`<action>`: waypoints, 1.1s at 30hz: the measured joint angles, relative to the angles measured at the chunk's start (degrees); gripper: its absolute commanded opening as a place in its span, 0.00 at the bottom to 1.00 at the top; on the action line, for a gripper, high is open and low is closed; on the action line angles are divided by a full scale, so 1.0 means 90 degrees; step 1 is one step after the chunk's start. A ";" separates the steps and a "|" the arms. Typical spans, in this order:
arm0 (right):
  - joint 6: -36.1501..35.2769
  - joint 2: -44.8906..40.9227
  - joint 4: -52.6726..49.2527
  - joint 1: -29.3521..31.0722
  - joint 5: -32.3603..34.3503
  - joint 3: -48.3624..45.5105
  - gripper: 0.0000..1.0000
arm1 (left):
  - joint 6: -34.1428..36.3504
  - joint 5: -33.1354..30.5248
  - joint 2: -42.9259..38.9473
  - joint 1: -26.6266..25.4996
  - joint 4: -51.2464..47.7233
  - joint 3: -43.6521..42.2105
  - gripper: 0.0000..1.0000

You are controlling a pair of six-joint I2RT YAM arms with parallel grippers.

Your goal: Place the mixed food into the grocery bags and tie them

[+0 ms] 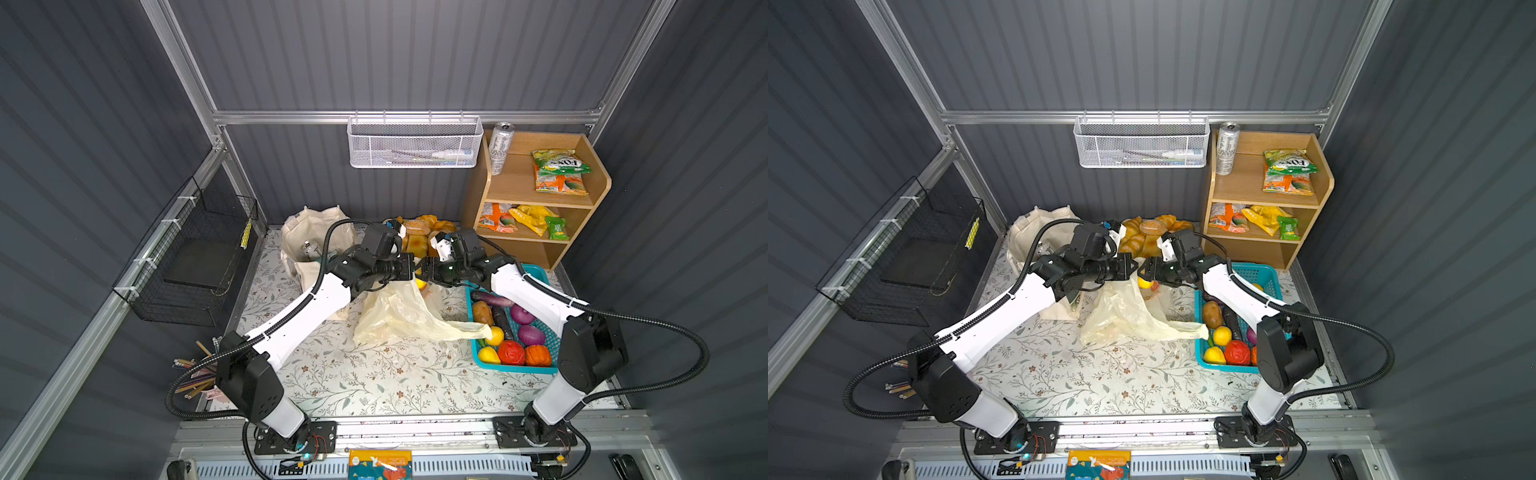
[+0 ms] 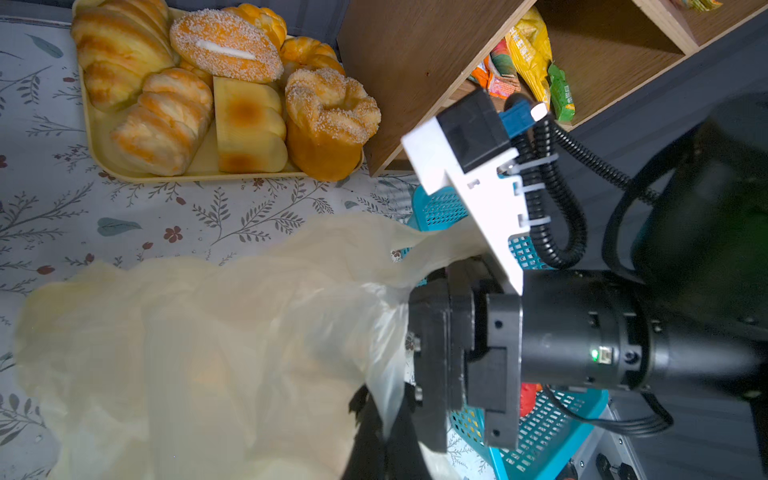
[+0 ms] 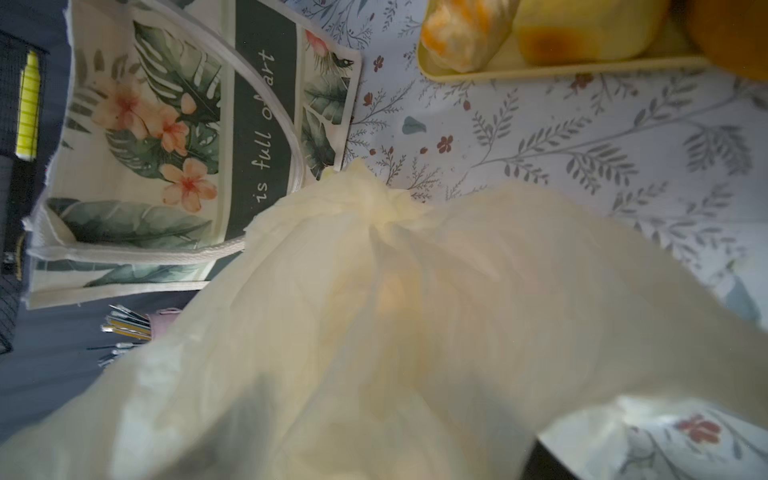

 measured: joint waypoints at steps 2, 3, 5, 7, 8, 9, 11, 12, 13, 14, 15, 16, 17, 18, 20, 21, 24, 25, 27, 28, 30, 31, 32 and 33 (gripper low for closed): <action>-0.0114 -0.0398 -0.0085 -0.0056 -0.0034 -0.0194 0.78 | -0.0002 -0.0019 0.0000 0.0000 0.0010 0.0000 0.00; -0.0155 -0.0663 -0.0163 -0.0100 -0.0066 -0.0304 0.78 | -0.0002 -0.0027 0.0000 0.0000 0.0017 0.0000 0.00; -0.0240 -0.1377 -0.0325 -0.0231 -0.0177 -0.0568 0.78 | 0.0000 -0.0034 0.0000 0.0000 0.0051 0.0000 0.00; -0.0330 -0.2178 -0.0556 -0.0364 -0.0299 -0.0767 0.78 | 0.0000 -0.0039 0.0002 0.0000 0.0058 0.0000 0.00; -0.0372 -0.2589 -0.0690 -0.0410 -0.0330 -0.0833 0.78 | -0.0002 -0.0051 0.0002 0.0000 0.0061 0.0000 0.00; -0.0408 -0.2943 -0.0794 -0.0435 -0.0345 -0.0884 0.78 | 0.0000 -0.0051 0.0002 0.0000 0.0068 0.0000 0.00; -0.0483 -0.3694 -0.1081 -0.0440 -0.0328 -0.1010 0.80 | -0.0002 -0.0056 0.0010 0.0000 0.0078 0.0000 0.00; -0.0510 -0.4005 -0.1239 -0.0440 -0.0291 -0.1078 0.80 | -0.0002 -0.0056 0.0015 0.0000 0.0083 0.0000 0.00; -0.0549 -0.4335 -0.1445 -0.0437 -0.0206 -0.1175 0.81 | -0.0002 -0.0058 0.0027 0.0000 0.0083 0.0000 0.00; -0.0551 -0.4585 -0.1644 -0.0440 -0.0124 -0.1270 0.81 | -0.0002 -0.0063 0.0039 0.0000 0.0087 0.0000 0.00; -0.0568 -0.4779 -0.1809 -0.0440 -0.0049 -0.1367 0.81 | -0.0002 -0.0073 0.0049 0.0000 0.0090 0.0000 0.00; -0.0568 -0.4952 -0.1984 -0.0442 -0.0005 -0.1503 0.81 | -0.0002 -0.0075 0.0058 0.0000 0.0092 0.0000 0.00; -0.0551 -0.5054 -0.2135 -0.0442 -0.0005 -0.1644 0.81 | -0.0002 -0.0078 0.0063 0.0000 0.0092 0.0000 0.00; -0.0527 -0.5110 -0.2268 -0.0440 -0.0036 -0.1795 0.82 | -0.0002 -0.0078 0.0063 0.0000 0.0092 0.0000 0.00; -0.0454 -0.5158 -0.2504 -0.0410 -0.0155 -0.2169 0.82 | -0.0002 -0.0078 0.0063 0.0000 0.0092 0.0000 0.00; -0.0425 -0.5151 -0.2582 -0.0379 -0.0204 -0.2336 0.82 | -0.0002 -0.0080 0.0066 0.0000 0.0092 0.0000 0.00; -0.0289 -0.5163 -0.2810 -0.0221 -0.0408 -0.2798 0.82 | -0.0002 -0.0100 0.0075 0.0000 0.0092 0.0000 0.00; -0.0253 -0.5170 -0.2849 -0.0175 -0.0464 -0.2885 0.81 | -0.0002 -0.0104 0.0087 0.0000 0.0097 0.0002 0.00; -0.0153 -0.5207 -0.2854 -0.0104 -0.0544 -0.2999 0.79 | -0.0002 -0.0129 0.0129 0.0000 0.0102 0.0010 0.00; -0.0114 -0.5238 -0.2837 -0.0080 -0.0583 -0.3055 0.77 | -0.0002 -0.0146 0.0160 0.0000 0.0119 0.0010 0.00; -0.0022 -0.5304 -0.2786 -0.0056 -0.0634 -0.3160 0.69 | -0.0002 -0.0151 0.0221 0.0000 0.0148 0.0010 0.00; 0.0024 -0.5336 -0.2749 -0.0051 -0.0653 -0.3211 0.55 | -0.0002 -0.0151 0.0250 0.0000 0.0160 0.0010 0.00; 0.0049 -0.5367 -0.2708 -0.0051 -0.0670 -0.3259 0.35 | -0.0002 -0.0151 0.0272 0.0000 0.0180 0.0010 0.00; 0.0119 -0.5387 -0.2684 -0.0051 -0.0685 -0.3286 0.21 | -0.0002 -0.0153 0.0284 0.0000 0.0194 0.0010 0.00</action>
